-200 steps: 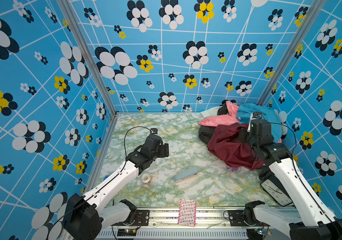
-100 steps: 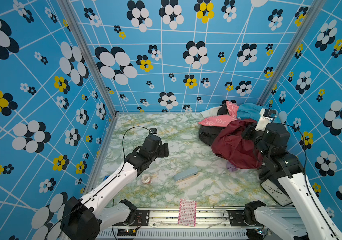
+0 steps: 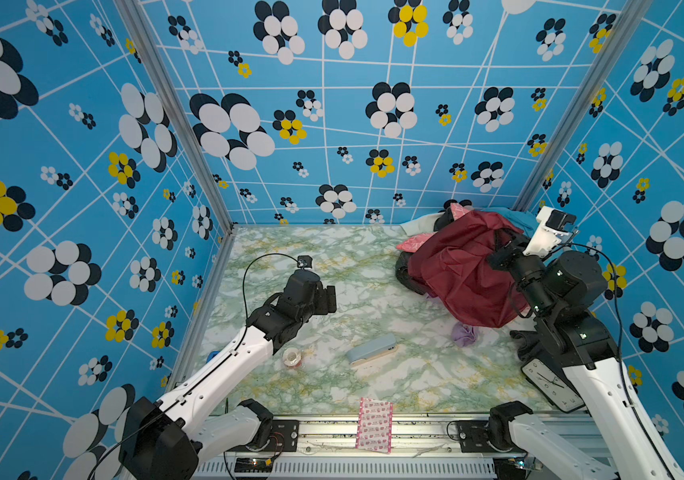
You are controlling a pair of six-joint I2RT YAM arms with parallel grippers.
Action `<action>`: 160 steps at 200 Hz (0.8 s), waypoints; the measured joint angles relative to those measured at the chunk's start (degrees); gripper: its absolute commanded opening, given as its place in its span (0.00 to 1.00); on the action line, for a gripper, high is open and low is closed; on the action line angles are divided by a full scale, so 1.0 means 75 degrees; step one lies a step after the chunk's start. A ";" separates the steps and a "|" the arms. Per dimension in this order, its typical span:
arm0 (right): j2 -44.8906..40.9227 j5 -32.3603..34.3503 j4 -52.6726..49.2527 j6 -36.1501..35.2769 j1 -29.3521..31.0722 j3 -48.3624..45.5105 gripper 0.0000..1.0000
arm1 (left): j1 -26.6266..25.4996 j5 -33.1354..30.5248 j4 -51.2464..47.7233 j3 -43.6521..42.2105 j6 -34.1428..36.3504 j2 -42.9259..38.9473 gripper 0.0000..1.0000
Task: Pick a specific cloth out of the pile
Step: 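Lift the maroon cloth high out of the pile with the right gripper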
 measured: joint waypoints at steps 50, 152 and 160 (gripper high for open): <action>-0.0035 -0.0367 0.0886 0.0111 0.0000 -0.0125 0.00 | 0.0000 -0.0058 -0.0003 -0.0055 0.0000 -0.0015 0.91; 0.2640 -0.1070 0.1877 0.0600 0.0385 0.0044 0.00 | 0.0000 -0.0315 -0.0006 -0.0073 0.0009 -0.0242 0.91; 0.3019 -0.1137 0.1871 0.0629 0.0507 0.0128 0.00 | 0.0000 -0.0341 -0.0006 -0.0099 0.0009 -0.0259 0.92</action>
